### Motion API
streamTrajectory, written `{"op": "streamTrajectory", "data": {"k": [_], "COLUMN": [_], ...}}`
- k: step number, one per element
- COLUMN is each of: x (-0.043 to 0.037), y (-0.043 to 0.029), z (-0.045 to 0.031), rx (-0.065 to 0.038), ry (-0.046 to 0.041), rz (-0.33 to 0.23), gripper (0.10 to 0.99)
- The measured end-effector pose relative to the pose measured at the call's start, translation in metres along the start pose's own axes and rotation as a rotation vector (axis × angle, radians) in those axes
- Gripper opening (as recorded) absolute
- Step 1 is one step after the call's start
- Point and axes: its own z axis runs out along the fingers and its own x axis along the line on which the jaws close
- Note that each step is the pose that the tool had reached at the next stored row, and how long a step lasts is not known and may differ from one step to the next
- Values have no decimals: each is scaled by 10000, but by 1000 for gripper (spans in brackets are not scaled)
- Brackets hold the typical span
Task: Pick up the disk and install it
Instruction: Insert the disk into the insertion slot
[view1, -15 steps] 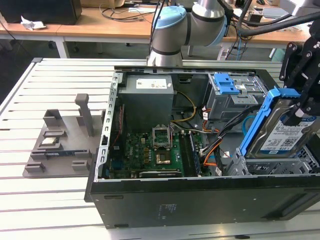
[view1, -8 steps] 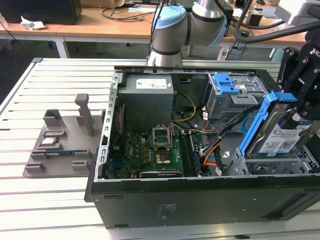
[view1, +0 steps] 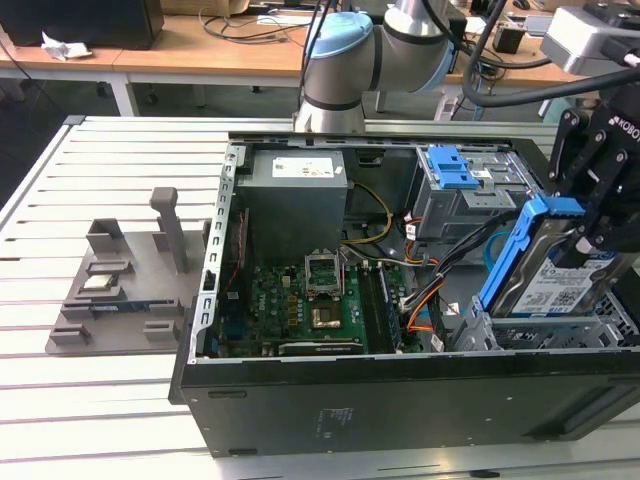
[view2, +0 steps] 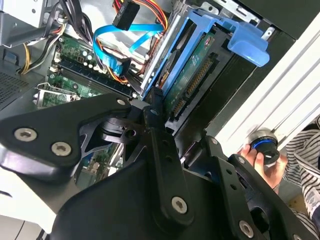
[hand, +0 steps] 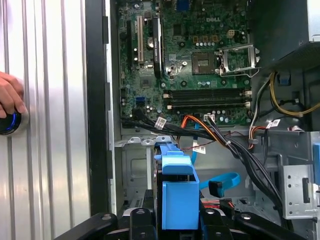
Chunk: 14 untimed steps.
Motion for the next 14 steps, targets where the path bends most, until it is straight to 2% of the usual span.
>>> {"op": "streamTrajectory", "data": {"k": [8, 14], "x": [-4, -4], "y": [-5, -5], "z": [104, 114], "rx": [0, 0], "ry": [0, 0], "rz": [0, 0], "gripper": [365, 365]}}
